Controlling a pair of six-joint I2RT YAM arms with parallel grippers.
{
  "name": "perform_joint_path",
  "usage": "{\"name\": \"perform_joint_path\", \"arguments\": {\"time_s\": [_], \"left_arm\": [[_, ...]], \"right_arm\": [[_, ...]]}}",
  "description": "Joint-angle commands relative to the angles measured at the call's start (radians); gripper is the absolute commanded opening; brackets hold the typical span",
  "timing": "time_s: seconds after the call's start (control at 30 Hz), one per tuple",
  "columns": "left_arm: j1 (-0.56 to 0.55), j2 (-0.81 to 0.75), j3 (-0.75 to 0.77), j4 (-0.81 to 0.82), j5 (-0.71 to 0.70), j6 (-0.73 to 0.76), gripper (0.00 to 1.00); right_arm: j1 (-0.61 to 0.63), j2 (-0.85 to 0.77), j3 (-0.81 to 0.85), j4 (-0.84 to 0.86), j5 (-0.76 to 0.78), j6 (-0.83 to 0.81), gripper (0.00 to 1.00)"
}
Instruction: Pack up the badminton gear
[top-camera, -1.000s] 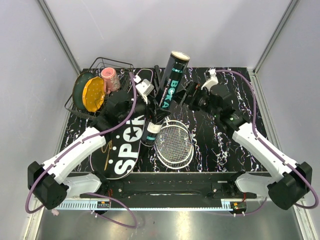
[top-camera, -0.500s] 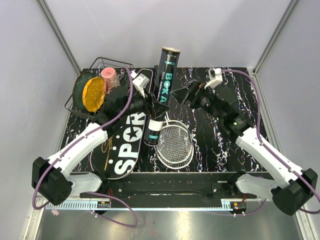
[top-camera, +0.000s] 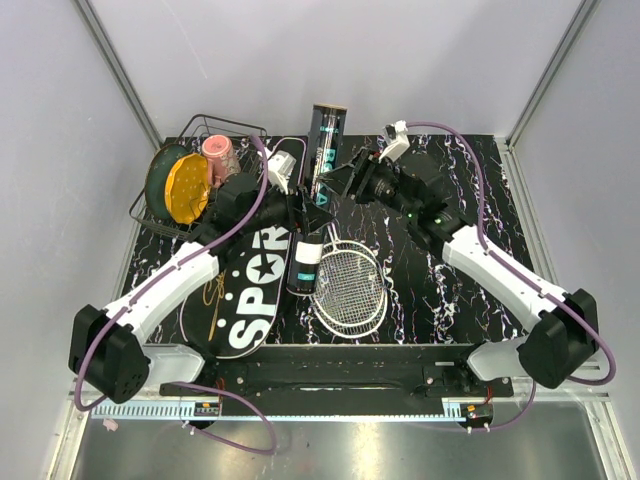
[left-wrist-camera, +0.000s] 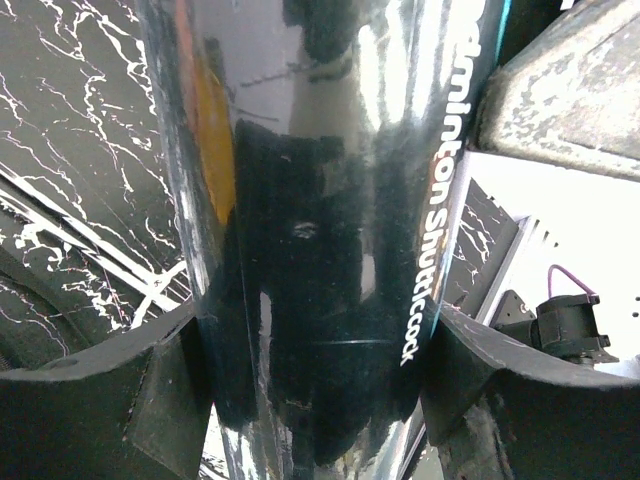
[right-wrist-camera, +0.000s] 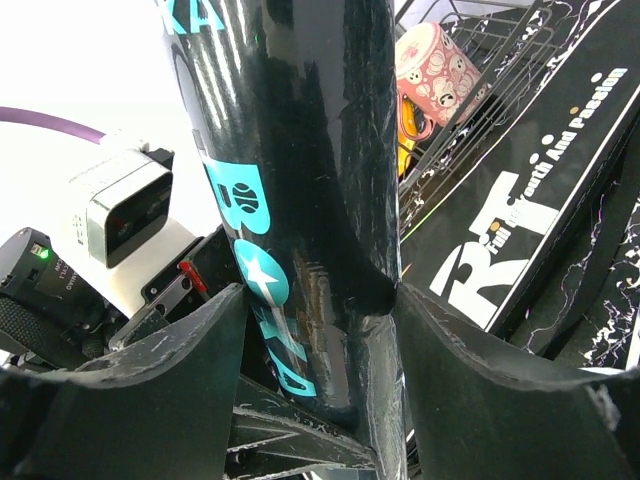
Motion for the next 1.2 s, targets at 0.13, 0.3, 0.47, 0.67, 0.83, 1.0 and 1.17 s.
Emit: {"name": "perform_joint_path", "arguments": {"time_s": [0.13,0.3,0.47,0.67,0.83,1.0,1.17], "left_arm": [[0.015,0.023,0.045,0.076,0.062,-0.018,0.08],[0.015,0.017,0.030,0.085,0.054,-0.005,0.13],[0.018,0.022,0.033,0.084,0.074,-0.002,0.17],[0.017,0.028,0.033,0.088,0.099,-0.001,0.23],[0.029,-0.013,0.013,0.056,0.004,0.033,0.57],[0.064,-0.088,-0.025,0.038,-0.146,0.053,0.84],[0.158,-0.201,-0.076,0.019,-0.381,0.024,0.89]], "right_arm": [[0.018,0.060,0.003,0.103,-0.069,0.049,0.70],[0.020,0.085,0.017,0.097,-0.076,0.041,0.71],[0.026,0.112,0.037,0.097,-0.096,0.012,0.78],[0.031,0.134,0.037,0.092,-0.093,0.009,0.67],[0.031,0.103,0.073,-0.036,0.011,-0.089,0.44],[-0.029,0.128,0.223,-0.398,0.246,-0.229,0.43],[-0.213,0.171,0.311,-0.605,0.364,-0.391,0.38]]}}
